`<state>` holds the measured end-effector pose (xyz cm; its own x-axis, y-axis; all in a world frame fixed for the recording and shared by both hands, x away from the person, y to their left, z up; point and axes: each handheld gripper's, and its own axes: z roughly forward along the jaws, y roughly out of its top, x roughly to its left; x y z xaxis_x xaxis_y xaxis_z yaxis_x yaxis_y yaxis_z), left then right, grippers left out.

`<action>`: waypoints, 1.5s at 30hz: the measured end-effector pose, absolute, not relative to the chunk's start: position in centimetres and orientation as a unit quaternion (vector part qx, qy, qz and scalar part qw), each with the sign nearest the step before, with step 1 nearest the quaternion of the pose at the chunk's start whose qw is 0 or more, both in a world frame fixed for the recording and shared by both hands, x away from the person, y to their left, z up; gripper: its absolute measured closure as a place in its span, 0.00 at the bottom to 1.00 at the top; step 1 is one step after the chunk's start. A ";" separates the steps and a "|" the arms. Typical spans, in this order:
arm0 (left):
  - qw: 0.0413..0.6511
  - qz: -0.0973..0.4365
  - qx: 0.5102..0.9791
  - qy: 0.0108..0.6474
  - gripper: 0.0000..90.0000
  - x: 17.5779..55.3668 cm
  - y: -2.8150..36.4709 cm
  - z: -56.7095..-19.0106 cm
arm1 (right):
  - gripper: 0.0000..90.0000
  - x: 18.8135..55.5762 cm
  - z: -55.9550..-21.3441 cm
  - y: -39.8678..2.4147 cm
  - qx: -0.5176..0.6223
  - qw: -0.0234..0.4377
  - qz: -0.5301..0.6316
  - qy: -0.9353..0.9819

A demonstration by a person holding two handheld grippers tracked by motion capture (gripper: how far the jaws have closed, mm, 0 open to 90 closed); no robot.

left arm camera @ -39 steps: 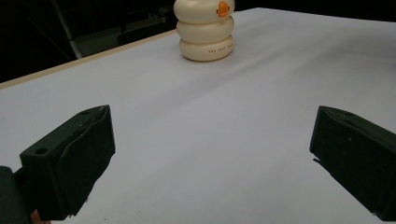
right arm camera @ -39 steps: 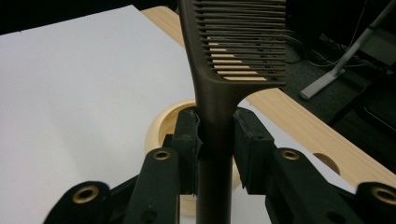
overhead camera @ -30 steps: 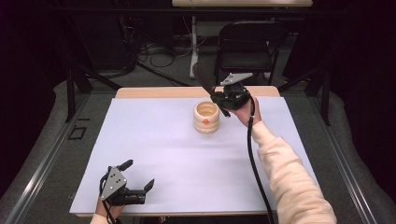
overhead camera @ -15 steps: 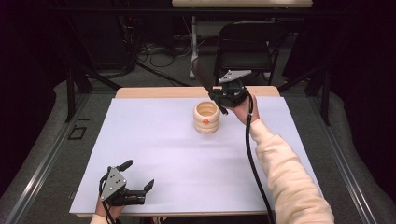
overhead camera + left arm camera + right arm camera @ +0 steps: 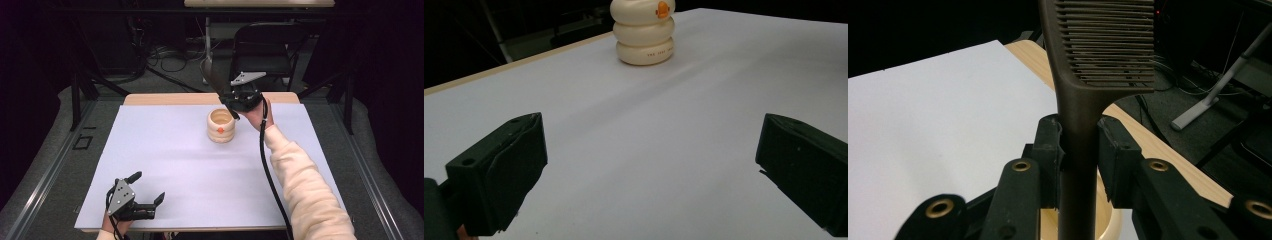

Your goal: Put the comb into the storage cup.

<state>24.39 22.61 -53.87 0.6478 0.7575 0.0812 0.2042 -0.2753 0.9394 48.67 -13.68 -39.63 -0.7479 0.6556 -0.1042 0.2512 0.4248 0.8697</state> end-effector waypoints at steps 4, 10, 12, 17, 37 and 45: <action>0.511 0.272 0.751 0.319 0.00 24.4 22.6 -53.9 | 0.80 48.9 -39.8 -13.5 0.278 0.220 0.462 0.813; 0.512 0.272 0.750 0.318 0.00 24.5 22.6 -53.8 | 0.80 49.1 -39.9 -13.2 0.281 0.222 0.467 0.809; 0.512 0.270 0.750 0.319 0.00 24.5 22.5 -53.9 | 0.80 49.1 -40.0 -13.1 0.283 0.222 0.468 0.807; 0.511 0.271 0.751 0.319 0.00 24.5 22.6 -53.9 | 0.80 49.2 -40.1 -13.0 0.282 0.224 0.468 0.807; 0.511 0.270 0.752 0.318 0.00 24.6 22.5 -53.9 | 0.80 50.1 -40.8 -12.5 0.293 0.232 0.480 0.794; 0.511 0.270 0.752 0.318 0.00 24.6 22.5 -53.9 | 0.80 50.2 -40.8 -12.2 0.293 0.236 0.484 0.790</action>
